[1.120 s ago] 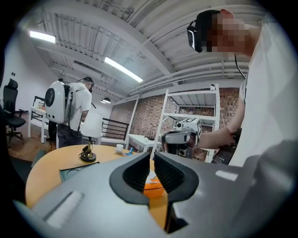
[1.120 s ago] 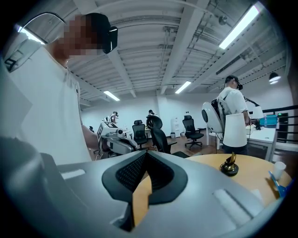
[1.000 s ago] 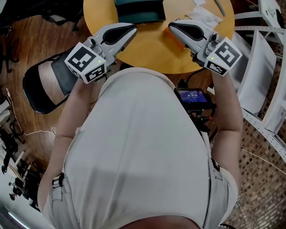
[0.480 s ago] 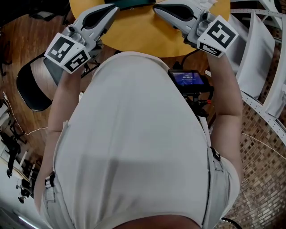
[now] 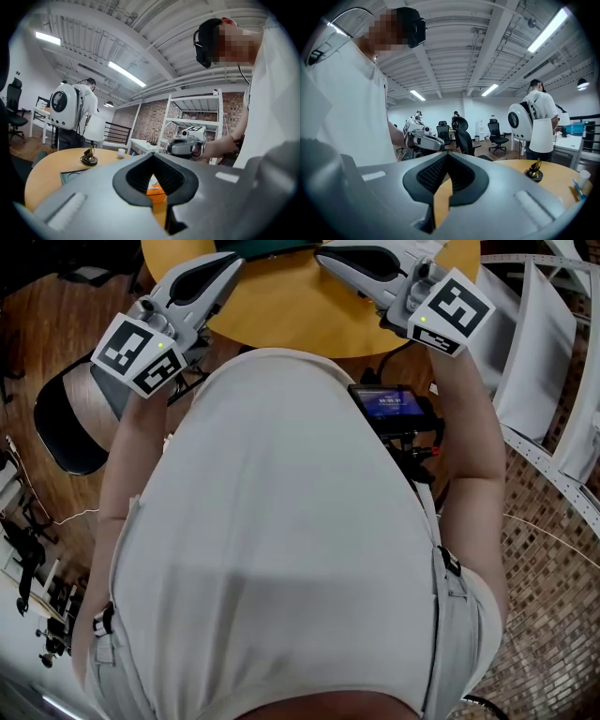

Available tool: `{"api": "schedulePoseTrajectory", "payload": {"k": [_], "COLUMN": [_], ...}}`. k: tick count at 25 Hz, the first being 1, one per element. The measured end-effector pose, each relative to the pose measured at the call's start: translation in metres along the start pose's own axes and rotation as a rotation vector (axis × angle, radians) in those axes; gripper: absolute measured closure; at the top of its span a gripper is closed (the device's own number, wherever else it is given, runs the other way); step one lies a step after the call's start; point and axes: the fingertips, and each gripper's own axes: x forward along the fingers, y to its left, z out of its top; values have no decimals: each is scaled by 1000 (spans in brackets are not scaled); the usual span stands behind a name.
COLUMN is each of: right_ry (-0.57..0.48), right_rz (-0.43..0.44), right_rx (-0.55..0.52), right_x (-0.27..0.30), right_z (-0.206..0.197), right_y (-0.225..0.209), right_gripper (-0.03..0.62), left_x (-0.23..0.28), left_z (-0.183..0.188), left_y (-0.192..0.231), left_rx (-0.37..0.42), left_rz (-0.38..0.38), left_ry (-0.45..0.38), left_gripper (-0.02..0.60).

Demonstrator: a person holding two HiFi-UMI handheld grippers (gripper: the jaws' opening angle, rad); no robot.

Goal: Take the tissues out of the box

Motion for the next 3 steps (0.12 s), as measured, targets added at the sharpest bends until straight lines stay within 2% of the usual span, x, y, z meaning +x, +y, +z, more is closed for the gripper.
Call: {"api": "schedulePoseTrajectory", "payload": {"k": [3], "right_ry": [-4], "right_rz": [0], "right_rx": [2], "right_x": [-2], "right_z": [3], "right_y": [6], "right_gripper": [594], "left_x": [-3], "left_z": [2], "left_y": [-6], "left_rx": [1], "left_rz": [2], "left_ry": [5], "left_gripper": [581]}}
